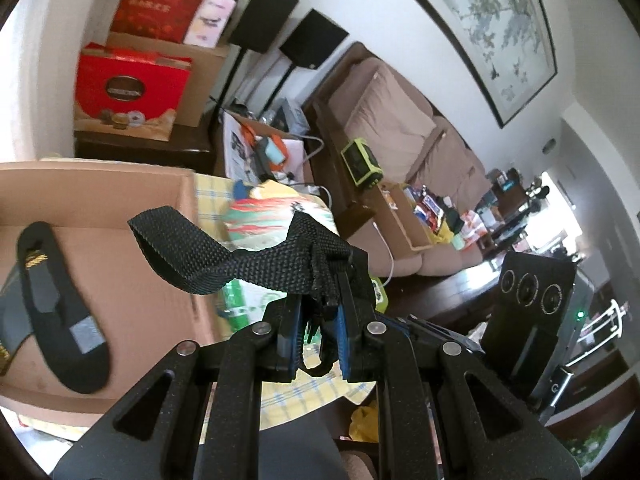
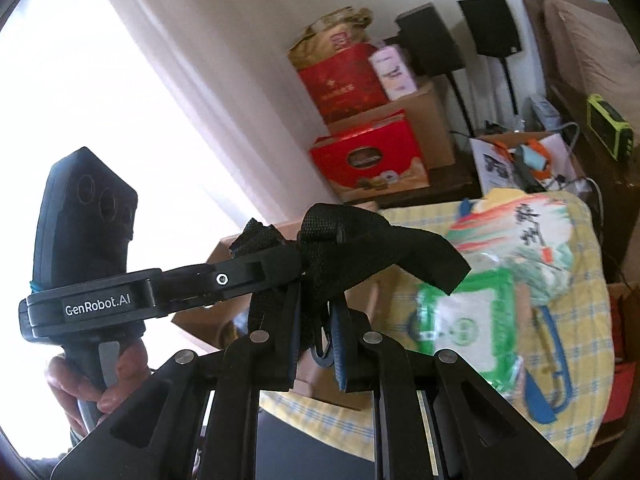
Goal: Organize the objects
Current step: 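Carry the black strap with both grippers over the cardboard box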
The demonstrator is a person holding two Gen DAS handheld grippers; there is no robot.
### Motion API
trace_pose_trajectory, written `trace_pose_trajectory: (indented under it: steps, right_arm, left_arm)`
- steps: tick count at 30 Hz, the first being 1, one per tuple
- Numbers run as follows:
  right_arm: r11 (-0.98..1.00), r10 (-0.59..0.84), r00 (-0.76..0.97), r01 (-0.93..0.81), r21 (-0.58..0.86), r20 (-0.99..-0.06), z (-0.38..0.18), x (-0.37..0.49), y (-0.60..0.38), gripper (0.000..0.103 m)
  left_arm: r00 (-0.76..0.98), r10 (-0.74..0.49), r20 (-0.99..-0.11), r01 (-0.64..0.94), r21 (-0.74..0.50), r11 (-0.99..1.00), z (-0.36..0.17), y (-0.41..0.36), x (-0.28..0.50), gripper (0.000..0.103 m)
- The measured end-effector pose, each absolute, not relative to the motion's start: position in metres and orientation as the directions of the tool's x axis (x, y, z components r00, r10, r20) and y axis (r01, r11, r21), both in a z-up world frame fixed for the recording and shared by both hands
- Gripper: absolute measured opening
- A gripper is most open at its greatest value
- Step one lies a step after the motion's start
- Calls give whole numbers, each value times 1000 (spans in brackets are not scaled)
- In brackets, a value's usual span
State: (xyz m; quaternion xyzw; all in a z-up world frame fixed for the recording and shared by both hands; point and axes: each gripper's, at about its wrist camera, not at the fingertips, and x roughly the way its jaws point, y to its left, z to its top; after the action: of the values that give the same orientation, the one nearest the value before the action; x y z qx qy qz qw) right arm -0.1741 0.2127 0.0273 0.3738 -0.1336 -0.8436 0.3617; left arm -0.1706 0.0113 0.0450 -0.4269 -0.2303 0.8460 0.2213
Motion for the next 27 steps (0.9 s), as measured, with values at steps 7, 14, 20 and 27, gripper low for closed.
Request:
trace_pose_trajectory:
  steps: [7, 14, 20, 27]
  right_arm:
    - [-672, -732, -411, 566, 477, -544, 29, -173, 165, 13]
    - [-639, -747, -357, 620, 456, -561, 23, -172, 115, 13]
    - [-627, -748, -301, 613, 481, -591, -2, -182, 91, 13]
    - [-665, -708, -277, 571, 481, -649, -37, -198, 88, 13]
  left_arm:
    - [-574, 536, -619, -134, -575, -807, 47, -38, -160, 13]
    - [-609, 495, -620, -78, -574, -815, 42, -84, -147, 13]
    - [-597, 472, -649, -23, -574, -819, 20, -106, -149, 13]
    - [-532, 504, -680, 21, -606, -795, -24, -111, -168, 13]
